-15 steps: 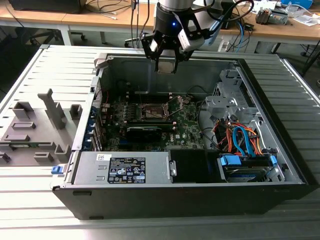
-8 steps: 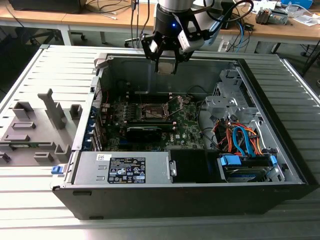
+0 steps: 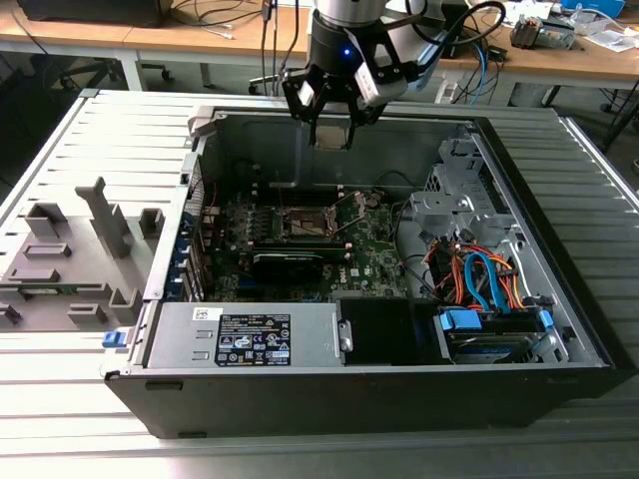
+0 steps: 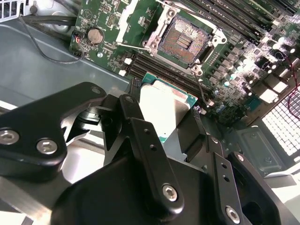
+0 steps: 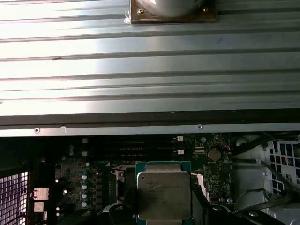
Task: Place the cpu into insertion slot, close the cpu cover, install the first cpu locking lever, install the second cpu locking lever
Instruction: 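Place the cpu into insertion slot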
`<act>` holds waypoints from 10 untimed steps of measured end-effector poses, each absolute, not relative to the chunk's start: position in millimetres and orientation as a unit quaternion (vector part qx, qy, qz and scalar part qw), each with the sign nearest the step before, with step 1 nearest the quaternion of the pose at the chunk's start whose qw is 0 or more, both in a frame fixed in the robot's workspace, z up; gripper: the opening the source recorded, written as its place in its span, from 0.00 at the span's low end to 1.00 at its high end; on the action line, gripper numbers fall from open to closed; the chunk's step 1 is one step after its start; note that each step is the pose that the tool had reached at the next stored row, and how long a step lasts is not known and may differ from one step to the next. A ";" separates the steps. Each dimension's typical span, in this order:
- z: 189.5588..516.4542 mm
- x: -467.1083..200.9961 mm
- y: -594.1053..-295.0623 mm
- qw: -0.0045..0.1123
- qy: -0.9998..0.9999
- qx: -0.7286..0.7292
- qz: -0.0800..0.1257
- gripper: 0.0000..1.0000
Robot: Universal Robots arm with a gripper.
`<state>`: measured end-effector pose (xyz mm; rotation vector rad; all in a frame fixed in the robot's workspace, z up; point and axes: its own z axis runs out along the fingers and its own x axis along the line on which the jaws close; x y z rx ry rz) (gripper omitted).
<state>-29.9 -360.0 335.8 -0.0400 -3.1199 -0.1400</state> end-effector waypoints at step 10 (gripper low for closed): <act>333.4 -29.9 -360.1 0.009 -0.999 -0.013 -0.045 0.55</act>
